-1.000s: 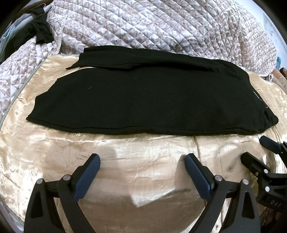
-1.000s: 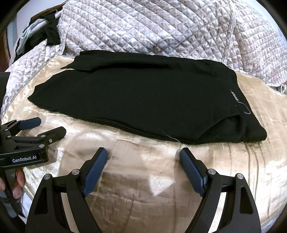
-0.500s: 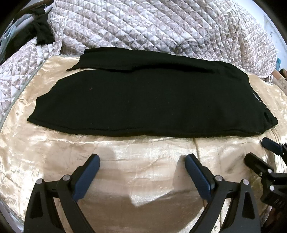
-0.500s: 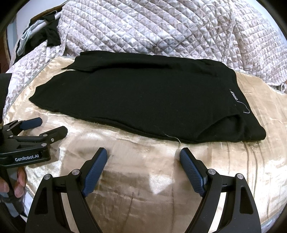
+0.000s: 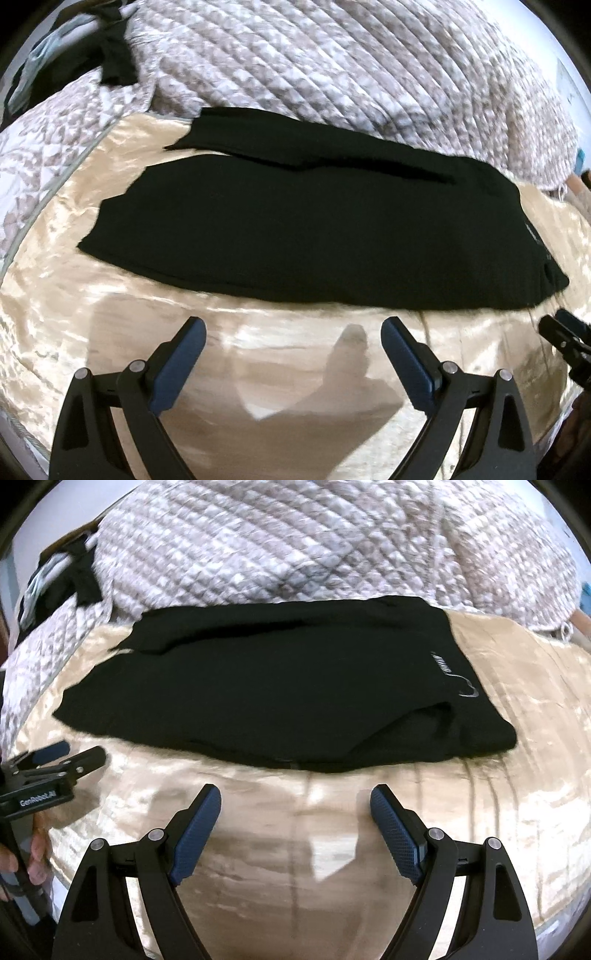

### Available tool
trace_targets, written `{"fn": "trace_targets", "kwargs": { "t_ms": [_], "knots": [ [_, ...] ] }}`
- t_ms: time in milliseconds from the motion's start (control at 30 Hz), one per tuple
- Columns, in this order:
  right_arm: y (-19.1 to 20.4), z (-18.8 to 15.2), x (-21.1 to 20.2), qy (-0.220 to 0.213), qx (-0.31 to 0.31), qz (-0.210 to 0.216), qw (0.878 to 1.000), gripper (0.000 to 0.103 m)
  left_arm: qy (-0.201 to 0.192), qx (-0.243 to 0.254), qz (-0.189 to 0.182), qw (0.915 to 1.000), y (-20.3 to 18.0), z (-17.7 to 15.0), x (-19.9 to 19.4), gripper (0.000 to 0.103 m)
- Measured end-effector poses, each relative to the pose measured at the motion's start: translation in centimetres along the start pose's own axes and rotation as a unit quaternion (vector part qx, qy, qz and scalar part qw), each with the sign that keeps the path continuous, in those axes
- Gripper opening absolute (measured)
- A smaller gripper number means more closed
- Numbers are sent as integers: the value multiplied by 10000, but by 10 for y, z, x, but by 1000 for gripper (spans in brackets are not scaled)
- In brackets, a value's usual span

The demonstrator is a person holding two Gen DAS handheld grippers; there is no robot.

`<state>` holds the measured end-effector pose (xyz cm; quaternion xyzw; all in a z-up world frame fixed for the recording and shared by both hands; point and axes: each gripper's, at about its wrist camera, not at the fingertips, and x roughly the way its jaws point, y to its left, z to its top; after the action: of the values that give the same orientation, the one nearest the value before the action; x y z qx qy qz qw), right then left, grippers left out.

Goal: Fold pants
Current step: 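Grasp the waistband edge of the black pants with both grippers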

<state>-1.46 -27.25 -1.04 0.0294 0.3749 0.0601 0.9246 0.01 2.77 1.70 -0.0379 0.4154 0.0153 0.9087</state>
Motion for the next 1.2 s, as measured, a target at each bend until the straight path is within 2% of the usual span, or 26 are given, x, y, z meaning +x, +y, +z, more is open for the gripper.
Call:
{"fn": "trace_targets", "kwargs": {
  "t_ms": [200, 300, 433, 567, 667, 733, 800, 867, 900, 933, 967, 1033, 1100, 1200],
  "knots": [
    [-41, 6, -3, -5, 750, -39, 9972, 83, 103, -691, -102, 9975, 38, 9, 10, 97],
    [-60, 12, -2, 16, 1144, 155, 9933, 83, 187, -1239, -356, 9915, 59, 11, 20, 96],
    [-82, 21, 6, -25, 1687, 466, 9846, 83, 55, -1711, -665, 9830, 75, 17, 25, 96],
    [-103, 30, 21, -101, 2311, 746, 9700, 83, -65, -1784, -666, 9817, 78, 24, 34, 95],
    [-114, 35, 28, -197, 2634, 852, 9607, 81, -137, -1802, -554, 9820, 80, 30, 41, 91],
    [-121, 39, 31, -285, 2816, 815, 9556, 71, -177, -1821, -495, 9819, 83, 34, 43, 83],
    [-129, 39, 37, -301, 2996, 774, 9505, 52, -189, -1828, -392, 9822, 86, 37, 46, 77],
    [-136, 39, 41, -313, 3125, 765, 9463, 42, -201, -1890, -343, 9812, 90, 40, 48, 71],
    [-138, 38, 42, -320, 3166, 753, 9450, 36, -199, -1900, -282, 9812, 91, 41, 49, 65],
    [-140, 38, 42, -328, 3198, 753, 9439, 33, -195, -1913, -208, 9811, 92, 42, 50, 53],
    [-142, 38, 44, -327, 3245, 761, 9423, 27, -186, -1949, -115, 9806, 94, 42, 50, 46],
    [-146, 38, 45, -328, 3329, 787, 9391, 21, -153, -2040, 24, 9788, 100, 44, 53, 12],
    [-147, 38, 46, -327, 3350, 813, 9381, 18, -113, -2163, 5, 9763, 106, 44, 56, 5],
    [-147, 40, 42, -391, 3271, 870, 9402, 14, -213, -2005, 63, 9794, 100, 47, 45, 4]
  ]
}}
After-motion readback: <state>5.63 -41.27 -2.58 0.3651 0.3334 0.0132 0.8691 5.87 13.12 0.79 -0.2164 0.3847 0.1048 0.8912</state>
